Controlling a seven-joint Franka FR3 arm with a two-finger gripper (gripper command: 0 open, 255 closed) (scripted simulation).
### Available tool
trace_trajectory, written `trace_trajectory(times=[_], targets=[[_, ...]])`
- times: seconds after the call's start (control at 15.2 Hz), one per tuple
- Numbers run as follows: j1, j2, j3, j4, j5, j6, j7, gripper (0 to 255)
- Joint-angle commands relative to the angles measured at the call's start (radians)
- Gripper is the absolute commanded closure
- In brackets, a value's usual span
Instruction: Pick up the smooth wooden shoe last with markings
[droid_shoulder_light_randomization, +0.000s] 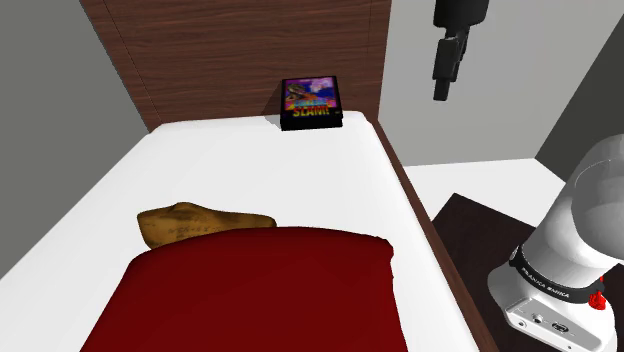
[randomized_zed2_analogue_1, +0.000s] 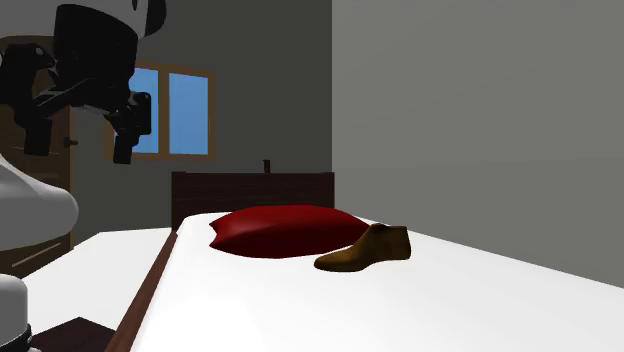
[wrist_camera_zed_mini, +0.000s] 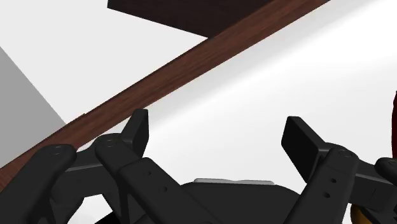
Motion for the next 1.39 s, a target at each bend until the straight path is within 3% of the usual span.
trace_trajectory(times=[0.0, 0.73, 1.32], targets=[[0.000, 0.000, 0.000, 0.000, 0.000, 0.000, 0.000, 0], [0.085, 0.335, 0.116, 0.146, 0.076, 0.181, 0.031, 0], [0.144, 0.626, 0.210, 0.351, 0.079, 0.264, 0.061, 0]])
